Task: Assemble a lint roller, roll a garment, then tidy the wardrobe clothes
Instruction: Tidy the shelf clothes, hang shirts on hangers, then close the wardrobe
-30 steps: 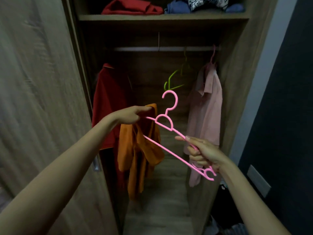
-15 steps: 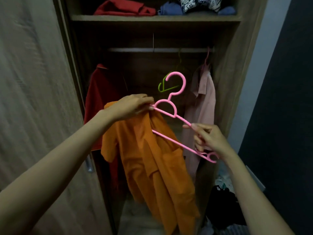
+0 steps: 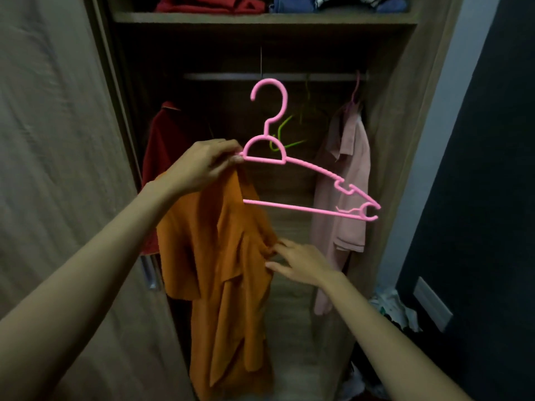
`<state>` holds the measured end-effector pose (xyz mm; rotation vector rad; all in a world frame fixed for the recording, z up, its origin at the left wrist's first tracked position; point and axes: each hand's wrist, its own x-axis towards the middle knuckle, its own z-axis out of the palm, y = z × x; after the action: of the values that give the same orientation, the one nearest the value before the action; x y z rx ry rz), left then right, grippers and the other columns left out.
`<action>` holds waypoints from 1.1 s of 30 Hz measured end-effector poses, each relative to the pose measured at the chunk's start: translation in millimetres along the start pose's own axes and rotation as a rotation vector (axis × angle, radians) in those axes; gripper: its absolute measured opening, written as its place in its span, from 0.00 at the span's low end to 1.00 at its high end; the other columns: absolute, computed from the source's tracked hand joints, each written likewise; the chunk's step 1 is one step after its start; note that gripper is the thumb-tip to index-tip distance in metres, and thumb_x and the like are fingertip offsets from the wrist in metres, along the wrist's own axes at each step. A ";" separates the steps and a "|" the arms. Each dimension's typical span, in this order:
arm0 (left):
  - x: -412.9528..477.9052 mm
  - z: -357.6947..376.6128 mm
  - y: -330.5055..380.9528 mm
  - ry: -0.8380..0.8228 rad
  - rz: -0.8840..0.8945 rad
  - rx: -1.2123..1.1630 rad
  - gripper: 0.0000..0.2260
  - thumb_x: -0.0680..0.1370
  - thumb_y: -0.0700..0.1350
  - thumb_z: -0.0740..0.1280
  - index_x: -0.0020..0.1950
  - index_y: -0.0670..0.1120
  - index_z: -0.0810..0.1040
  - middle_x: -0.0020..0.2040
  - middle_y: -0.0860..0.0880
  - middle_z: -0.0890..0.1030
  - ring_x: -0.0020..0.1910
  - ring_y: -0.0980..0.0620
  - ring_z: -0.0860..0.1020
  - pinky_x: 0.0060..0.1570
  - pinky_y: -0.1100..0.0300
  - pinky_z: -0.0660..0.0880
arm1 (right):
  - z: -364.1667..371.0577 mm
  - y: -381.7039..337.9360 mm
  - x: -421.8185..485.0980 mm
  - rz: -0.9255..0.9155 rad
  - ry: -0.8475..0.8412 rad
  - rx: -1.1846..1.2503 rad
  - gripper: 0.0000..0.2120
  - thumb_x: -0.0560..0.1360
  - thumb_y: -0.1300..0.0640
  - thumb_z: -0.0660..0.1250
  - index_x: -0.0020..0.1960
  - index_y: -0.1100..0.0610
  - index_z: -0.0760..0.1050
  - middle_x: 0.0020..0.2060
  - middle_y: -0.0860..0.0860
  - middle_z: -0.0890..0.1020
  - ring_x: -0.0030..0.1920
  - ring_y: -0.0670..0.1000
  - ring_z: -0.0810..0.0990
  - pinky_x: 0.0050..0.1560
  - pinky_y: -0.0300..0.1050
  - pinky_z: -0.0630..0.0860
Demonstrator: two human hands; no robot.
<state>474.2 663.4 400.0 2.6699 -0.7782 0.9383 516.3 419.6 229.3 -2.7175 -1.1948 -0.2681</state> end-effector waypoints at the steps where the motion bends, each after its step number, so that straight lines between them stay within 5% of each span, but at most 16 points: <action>1: -5.7 -3.0 -6.9 0.003 -0.021 0.010 0.09 0.82 0.46 0.63 0.57 0.44 0.79 0.47 0.52 0.78 0.44 0.55 0.76 0.43 0.67 0.69 | 1.1 9.1 -1.6 -0.021 0.049 -0.022 0.20 0.78 0.39 0.57 0.60 0.51 0.74 0.59 0.52 0.76 0.55 0.55 0.78 0.52 0.50 0.77; 5: -33.0 -7.5 -35.8 -0.015 -0.116 0.044 0.07 0.81 0.45 0.64 0.56 0.44 0.79 0.47 0.52 0.77 0.44 0.53 0.76 0.42 0.69 0.67 | -11.3 32.9 -8.9 -0.084 0.231 -0.027 0.12 0.76 0.45 0.63 0.47 0.53 0.77 0.47 0.52 0.75 0.45 0.52 0.76 0.45 0.52 0.76; 11: -69.2 -16.6 -76.4 0.013 -0.199 0.182 0.10 0.80 0.44 0.65 0.55 0.38 0.80 0.45 0.40 0.81 0.42 0.43 0.80 0.42 0.60 0.70 | -43.0 60.7 -33.5 0.069 0.535 0.034 0.13 0.73 0.44 0.64 0.45 0.54 0.76 0.48 0.52 0.75 0.45 0.48 0.75 0.41 0.44 0.76; 15: -71.0 -7.4 -70.8 -0.063 -0.082 0.260 0.05 0.79 0.43 0.68 0.53 0.45 0.80 0.39 0.47 0.71 0.34 0.47 0.73 0.33 0.56 0.68 | -67.6 57.0 -26.9 0.037 0.582 -0.015 0.11 0.74 0.46 0.63 0.47 0.54 0.74 0.48 0.51 0.74 0.46 0.45 0.72 0.41 0.42 0.75; 19: -62.1 2.4 -55.1 0.001 -0.101 0.262 0.05 0.79 0.43 0.67 0.53 0.44 0.81 0.41 0.48 0.72 0.36 0.48 0.74 0.35 0.57 0.67 | -76.0 37.1 -8.9 0.004 0.652 0.112 0.14 0.75 0.45 0.64 0.56 0.52 0.71 0.55 0.49 0.74 0.54 0.44 0.72 0.54 0.45 0.73; 22: -51.8 2.3 -45.3 0.111 -0.167 0.075 0.08 0.81 0.44 0.65 0.54 0.42 0.81 0.46 0.45 0.80 0.43 0.50 0.78 0.43 0.63 0.70 | -78.6 28.9 3.7 0.147 0.570 0.330 0.26 0.75 0.43 0.66 0.70 0.46 0.63 0.66 0.45 0.70 0.63 0.41 0.65 0.67 0.47 0.58; 24: -47.4 2.9 -40.7 0.126 -0.166 0.011 0.08 0.81 0.44 0.66 0.54 0.41 0.81 0.47 0.45 0.82 0.45 0.52 0.79 0.43 0.68 0.71 | -79.2 28.6 7.7 0.195 0.531 0.363 0.22 0.77 0.40 0.61 0.67 0.46 0.66 0.62 0.45 0.74 0.60 0.41 0.69 0.67 0.48 0.63; 26: -44.8 3.0 -35.1 0.146 -0.178 -0.040 0.08 0.80 0.45 0.67 0.55 0.42 0.81 0.48 0.48 0.82 0.44 0.59 0.79 0.44 0.72 0.72 | -81.9 27.3 8.8 0.186 0.547 0.394 0.14 0.78 0.40 0.56 0.55 0.47 0.72 0.47 0.42 0.78 0.47 0.40 0.75 0.55 0.45 0.75; 28: -41.8 2.8 -33.4 0.163 -0.178 -0.065 0.09 0.79 0.45 0.68 0.56 0.42 0.81 0.49 0.49 0.82 0.44 0.63 0.78 0.43 0.75 0.72 | -83.4 25.5 9.1 0.156 0.567 0.406 0.13 0.78 0.42 0.54 0.48 0.48 0.72 0.38 0.39 0.75 0.40 0.38 0.74 0.42 0.37 0.71; 33: -37.5 4.5 -35.7 0.203 -0.170 -0.109 0.09 0.80 0.44 0.67 0.57 0.43 0.83 0.49 0.50 0.82 0.47 0.61 0.79 0.48 0.75 0.73 | -93.5 24.5 7.1 0.108 0.557 0.521 0.15 0.79 0.45 0.56 0.45 0.52 0.76 0.33 0.45 0.78 0.34 0.43 0.78 0.36 0.33 0.72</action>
<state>471.2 707.2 372.2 2.4541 -0.5336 1.0688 529.9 388.0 319.9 -2.0526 -0.8115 -0.5627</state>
